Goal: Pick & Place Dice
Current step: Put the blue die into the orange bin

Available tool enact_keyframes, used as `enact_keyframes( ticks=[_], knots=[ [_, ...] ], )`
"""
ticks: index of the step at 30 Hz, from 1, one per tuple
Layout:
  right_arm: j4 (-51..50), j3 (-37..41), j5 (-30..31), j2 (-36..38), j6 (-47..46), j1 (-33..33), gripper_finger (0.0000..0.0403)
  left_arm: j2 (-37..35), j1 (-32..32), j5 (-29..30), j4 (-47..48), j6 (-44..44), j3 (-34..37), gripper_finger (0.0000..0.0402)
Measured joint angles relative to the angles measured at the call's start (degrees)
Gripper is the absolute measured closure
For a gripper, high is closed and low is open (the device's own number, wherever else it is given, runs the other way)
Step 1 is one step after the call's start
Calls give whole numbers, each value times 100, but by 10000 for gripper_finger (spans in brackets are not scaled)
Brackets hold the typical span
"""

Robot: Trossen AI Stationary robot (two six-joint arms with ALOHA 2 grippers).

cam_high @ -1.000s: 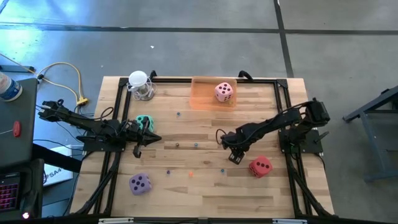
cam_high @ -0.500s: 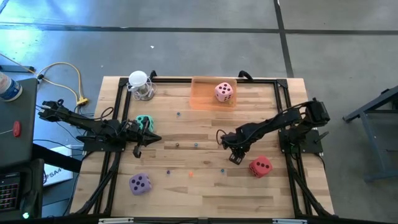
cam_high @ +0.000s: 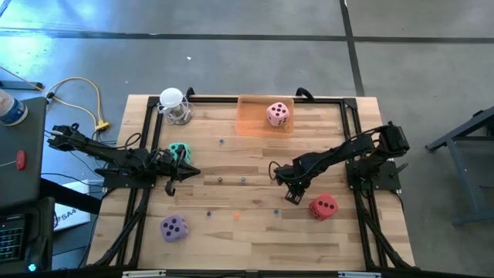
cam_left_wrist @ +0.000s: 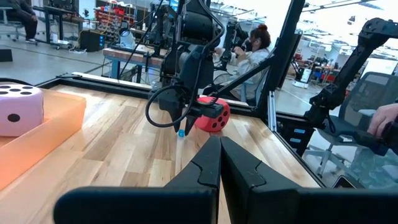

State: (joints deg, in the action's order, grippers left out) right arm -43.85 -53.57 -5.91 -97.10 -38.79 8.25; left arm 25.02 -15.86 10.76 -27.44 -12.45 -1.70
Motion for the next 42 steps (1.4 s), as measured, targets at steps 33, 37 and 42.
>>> enact_keyframes(
  ticks=[33, 37, 42],
  knots=[
    [1219, -912, 2461, -2, 3650, -571, 365, 1, 0, 27, 7, 321, -1, 401],
    [2407, -1076, 2596, -2, 4298, -1111, 364, 1, 0, 31, 7, 361, -1, 401],
    [3462, -1073, 2221, -139, 4255, -1886, 364, -1, -3, 30, 7, 358, -1, 401]
  ],
)
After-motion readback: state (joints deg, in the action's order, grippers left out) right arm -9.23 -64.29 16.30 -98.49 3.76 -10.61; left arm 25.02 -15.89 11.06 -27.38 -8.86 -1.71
